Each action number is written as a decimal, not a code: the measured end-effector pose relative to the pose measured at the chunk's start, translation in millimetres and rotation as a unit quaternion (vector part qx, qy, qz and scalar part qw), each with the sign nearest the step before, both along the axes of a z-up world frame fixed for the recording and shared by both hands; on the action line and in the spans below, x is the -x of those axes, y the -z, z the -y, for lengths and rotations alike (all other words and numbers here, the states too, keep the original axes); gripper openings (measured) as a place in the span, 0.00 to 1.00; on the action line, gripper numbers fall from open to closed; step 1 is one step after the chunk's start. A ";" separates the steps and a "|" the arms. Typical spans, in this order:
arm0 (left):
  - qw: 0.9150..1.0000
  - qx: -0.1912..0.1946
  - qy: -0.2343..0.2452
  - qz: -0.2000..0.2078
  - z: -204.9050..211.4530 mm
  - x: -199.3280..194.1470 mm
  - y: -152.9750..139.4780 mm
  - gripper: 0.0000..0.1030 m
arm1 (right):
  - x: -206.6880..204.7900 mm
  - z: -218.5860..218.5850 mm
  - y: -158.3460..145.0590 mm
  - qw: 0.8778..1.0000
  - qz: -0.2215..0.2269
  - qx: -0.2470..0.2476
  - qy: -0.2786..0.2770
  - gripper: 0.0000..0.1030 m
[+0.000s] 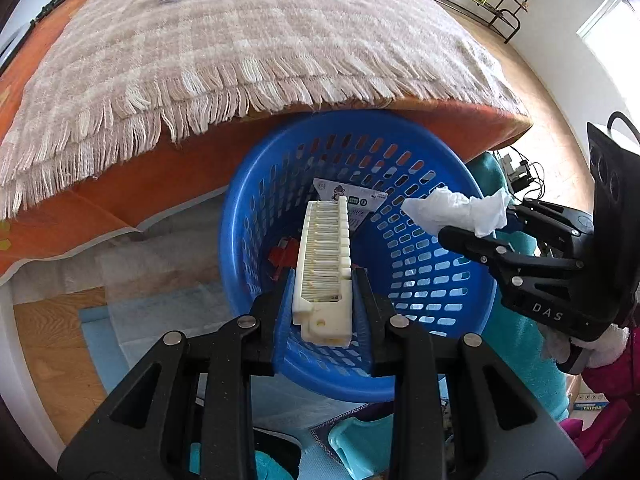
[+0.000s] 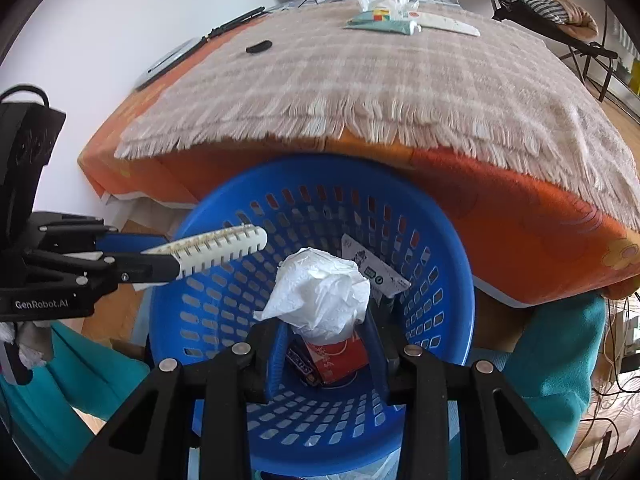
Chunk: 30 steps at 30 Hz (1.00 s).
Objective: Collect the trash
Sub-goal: 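Carry the comb and tissue down into the blue basket and open both tools, then lift both tools out of the basket back over the blanket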
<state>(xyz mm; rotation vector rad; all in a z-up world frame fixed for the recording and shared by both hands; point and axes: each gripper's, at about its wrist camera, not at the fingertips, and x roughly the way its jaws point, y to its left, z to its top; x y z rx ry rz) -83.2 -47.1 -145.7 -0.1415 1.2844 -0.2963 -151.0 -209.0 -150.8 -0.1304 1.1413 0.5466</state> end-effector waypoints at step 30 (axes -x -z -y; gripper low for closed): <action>1.000 -0.006 -0.019 0.016 -2.2 -12.6 -11.1 0.42 | -3.7 1.9 1.1 0.999 0.008 0.027 0.016 0.84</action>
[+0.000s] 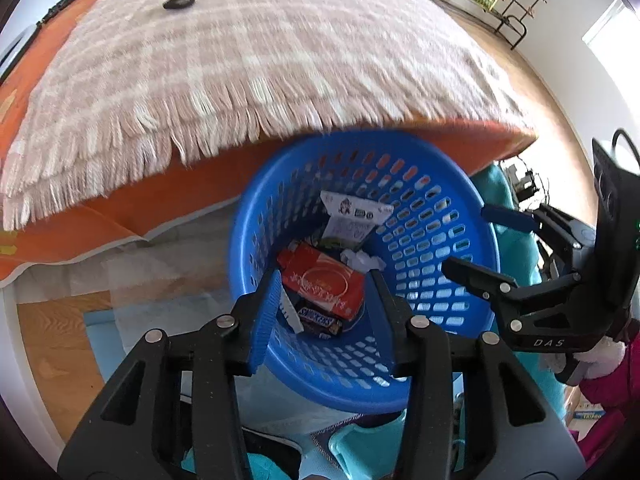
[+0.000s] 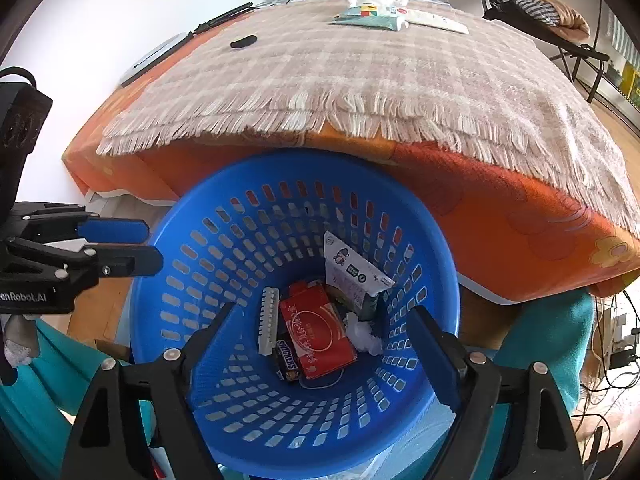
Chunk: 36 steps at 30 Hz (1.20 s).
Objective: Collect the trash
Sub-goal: 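Lift both tools out of the basket back over the blanket, then grasp the black hair tie with the left tool while the right tool grasps the teal tube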
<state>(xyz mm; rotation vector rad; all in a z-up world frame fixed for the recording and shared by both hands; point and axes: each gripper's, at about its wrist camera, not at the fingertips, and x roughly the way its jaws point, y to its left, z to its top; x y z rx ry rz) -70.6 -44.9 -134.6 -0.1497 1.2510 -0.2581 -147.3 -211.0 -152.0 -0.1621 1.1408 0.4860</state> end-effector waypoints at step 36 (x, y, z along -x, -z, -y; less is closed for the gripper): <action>0.984 0.015 -0.162 0.072 -125.8 -181.0 -40.6 0.42 | -157.5 -14.7 -95.2 0.991 0.133 -0.030 -0.006 0.95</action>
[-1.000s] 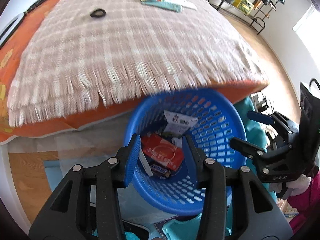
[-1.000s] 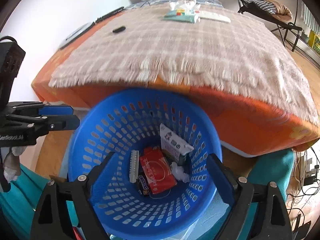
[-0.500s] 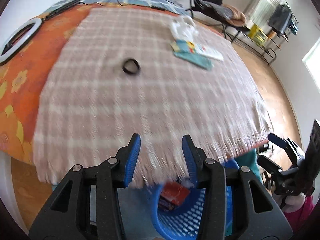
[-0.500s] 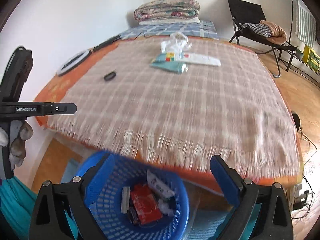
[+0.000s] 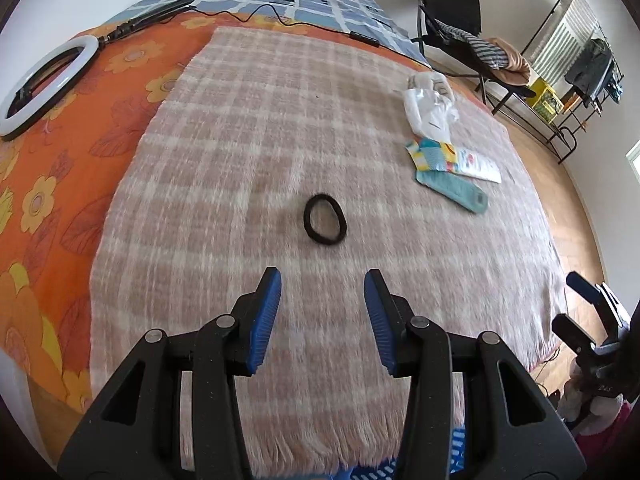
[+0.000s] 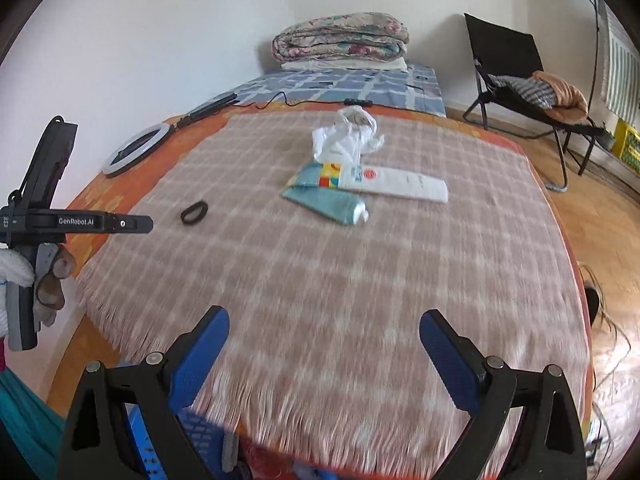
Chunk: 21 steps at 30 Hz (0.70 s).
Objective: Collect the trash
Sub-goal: 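Grasp the black hair tie with the left tool while the right tool grasps the teal tube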
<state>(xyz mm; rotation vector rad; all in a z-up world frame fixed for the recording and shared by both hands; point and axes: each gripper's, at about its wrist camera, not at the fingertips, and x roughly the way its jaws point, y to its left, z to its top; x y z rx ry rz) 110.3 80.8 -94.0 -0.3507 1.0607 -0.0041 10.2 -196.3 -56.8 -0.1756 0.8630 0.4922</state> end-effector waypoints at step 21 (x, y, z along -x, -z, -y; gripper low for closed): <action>1.000 -0.010 0.003 -0.016 -15.0 -46.7 32.7 0.31 | -133.8 -90.4 48.4 0.986 -0.018 0.115 -0.120 0.77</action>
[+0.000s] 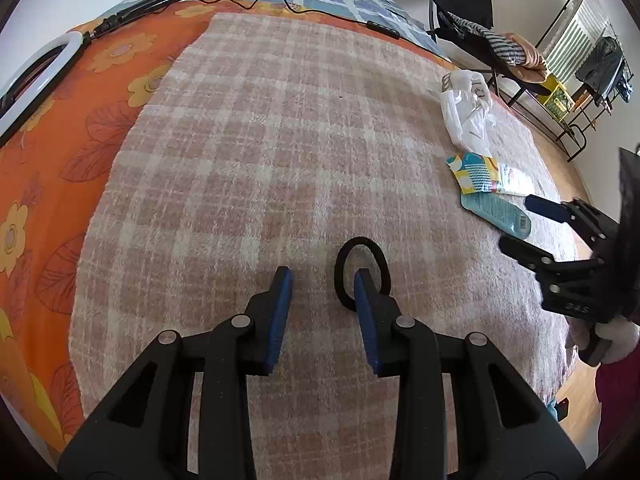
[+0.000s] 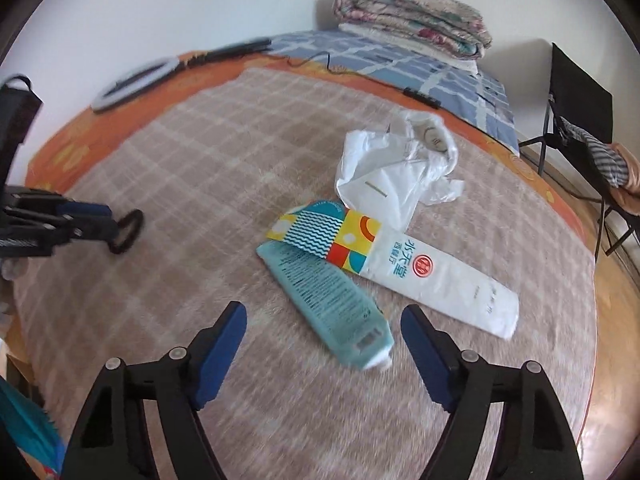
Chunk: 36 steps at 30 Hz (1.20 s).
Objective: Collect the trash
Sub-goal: 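Grasp the black hair tie with the left tool while the right tool grasps the teal tube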
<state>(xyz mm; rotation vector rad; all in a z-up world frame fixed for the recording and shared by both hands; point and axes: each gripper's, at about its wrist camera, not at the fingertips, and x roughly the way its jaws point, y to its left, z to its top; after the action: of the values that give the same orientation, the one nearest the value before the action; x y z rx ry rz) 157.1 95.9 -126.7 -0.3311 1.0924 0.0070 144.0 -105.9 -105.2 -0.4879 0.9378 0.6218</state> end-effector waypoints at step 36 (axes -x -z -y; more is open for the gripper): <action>0.997 -0.066 0.039 0.033 18.8 21.6 -15.7 0.03 | 29.7 5.3 -0.6 0.993 -0.077 -0.089 0.002 0.04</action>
<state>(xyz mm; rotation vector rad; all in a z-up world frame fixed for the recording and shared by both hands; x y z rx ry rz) 135.5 77.1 -111.0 -0.1691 1.0327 -0.0025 114.3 -111.1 -104.6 -0.2816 1.0176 0.7403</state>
